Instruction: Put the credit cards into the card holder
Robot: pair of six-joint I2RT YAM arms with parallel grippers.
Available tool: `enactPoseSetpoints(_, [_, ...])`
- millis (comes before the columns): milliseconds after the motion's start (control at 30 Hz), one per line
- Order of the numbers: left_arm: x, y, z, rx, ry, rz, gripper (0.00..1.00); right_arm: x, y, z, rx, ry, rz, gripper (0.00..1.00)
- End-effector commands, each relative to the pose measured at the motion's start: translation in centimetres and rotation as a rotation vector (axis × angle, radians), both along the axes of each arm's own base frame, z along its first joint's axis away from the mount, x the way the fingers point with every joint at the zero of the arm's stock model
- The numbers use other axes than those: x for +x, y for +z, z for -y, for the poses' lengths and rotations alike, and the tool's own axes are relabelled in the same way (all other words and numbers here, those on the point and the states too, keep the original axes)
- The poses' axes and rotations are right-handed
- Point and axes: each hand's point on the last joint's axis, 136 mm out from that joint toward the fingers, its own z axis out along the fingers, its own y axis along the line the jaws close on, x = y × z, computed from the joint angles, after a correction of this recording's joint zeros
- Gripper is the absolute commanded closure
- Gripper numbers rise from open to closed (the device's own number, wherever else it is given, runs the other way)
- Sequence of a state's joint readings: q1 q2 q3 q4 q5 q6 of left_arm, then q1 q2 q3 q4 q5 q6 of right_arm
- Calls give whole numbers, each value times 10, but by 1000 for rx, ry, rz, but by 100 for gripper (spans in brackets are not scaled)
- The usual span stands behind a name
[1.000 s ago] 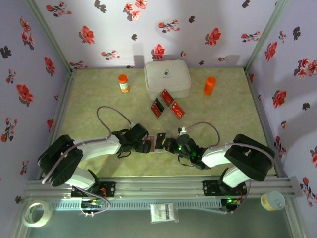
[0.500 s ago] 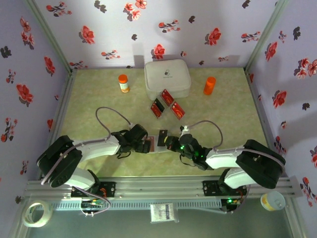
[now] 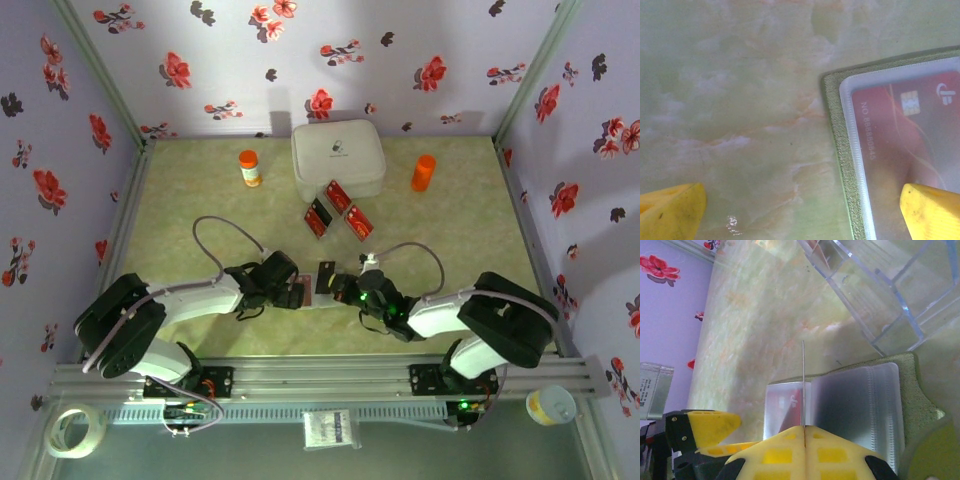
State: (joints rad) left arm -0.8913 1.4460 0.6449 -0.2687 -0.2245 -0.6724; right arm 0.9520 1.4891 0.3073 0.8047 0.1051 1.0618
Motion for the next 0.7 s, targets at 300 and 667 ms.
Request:
enactPoseSetpoints(300, [-17, -18, -23, 82, 11, -55, 0, 6, 7, -12, 44, 5, 28, 100])
enactPoseSetpoints(667, [-17, -18, -23, 81, 10, -55, 0, 5, 2, -17, 83, 10, 16, 100])
